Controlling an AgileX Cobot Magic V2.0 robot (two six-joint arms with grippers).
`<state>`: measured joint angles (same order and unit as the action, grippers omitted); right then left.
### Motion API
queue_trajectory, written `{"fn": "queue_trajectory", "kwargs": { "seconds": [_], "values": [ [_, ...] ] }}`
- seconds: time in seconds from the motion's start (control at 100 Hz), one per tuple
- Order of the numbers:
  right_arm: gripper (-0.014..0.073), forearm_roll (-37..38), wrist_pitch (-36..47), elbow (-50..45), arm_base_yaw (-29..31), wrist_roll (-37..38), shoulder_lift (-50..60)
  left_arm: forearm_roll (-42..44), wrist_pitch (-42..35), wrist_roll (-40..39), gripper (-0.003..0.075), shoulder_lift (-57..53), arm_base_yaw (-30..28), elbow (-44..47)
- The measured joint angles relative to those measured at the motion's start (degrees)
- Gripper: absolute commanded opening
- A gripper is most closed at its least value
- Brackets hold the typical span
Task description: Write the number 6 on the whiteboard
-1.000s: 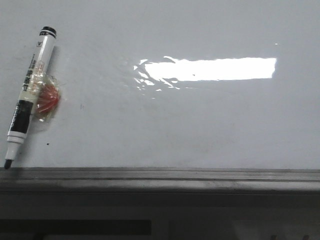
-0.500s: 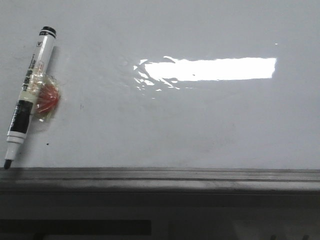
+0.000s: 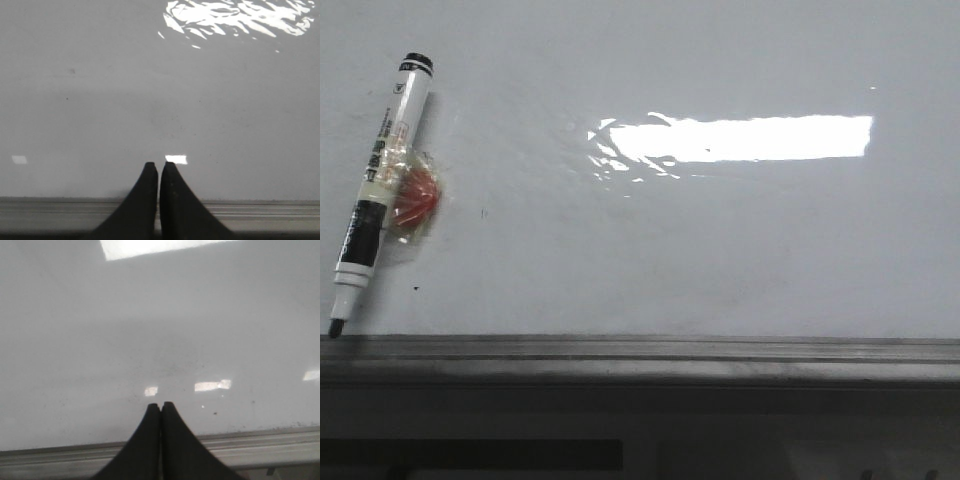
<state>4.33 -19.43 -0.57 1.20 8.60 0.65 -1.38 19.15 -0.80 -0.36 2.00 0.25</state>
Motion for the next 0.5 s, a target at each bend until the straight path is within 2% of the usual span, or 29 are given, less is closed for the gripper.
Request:
{"fn": "queue_trajectory", "kwargs": {
  "seconds": [0.29,0.5],
  "values": [
    [-0.0067,-0.40,1.61,-0.11,0.00,0.00,0.00,1.89,-1.12,0.00,-0.0019,0.00,0.00,0.00],
    [-0.0067,2.34,7.34,-0.23,0.00,0.00,0.00,0.72,-7.16,0.00,-0.0019,0.00,0.00,0.00]
  ]
}}
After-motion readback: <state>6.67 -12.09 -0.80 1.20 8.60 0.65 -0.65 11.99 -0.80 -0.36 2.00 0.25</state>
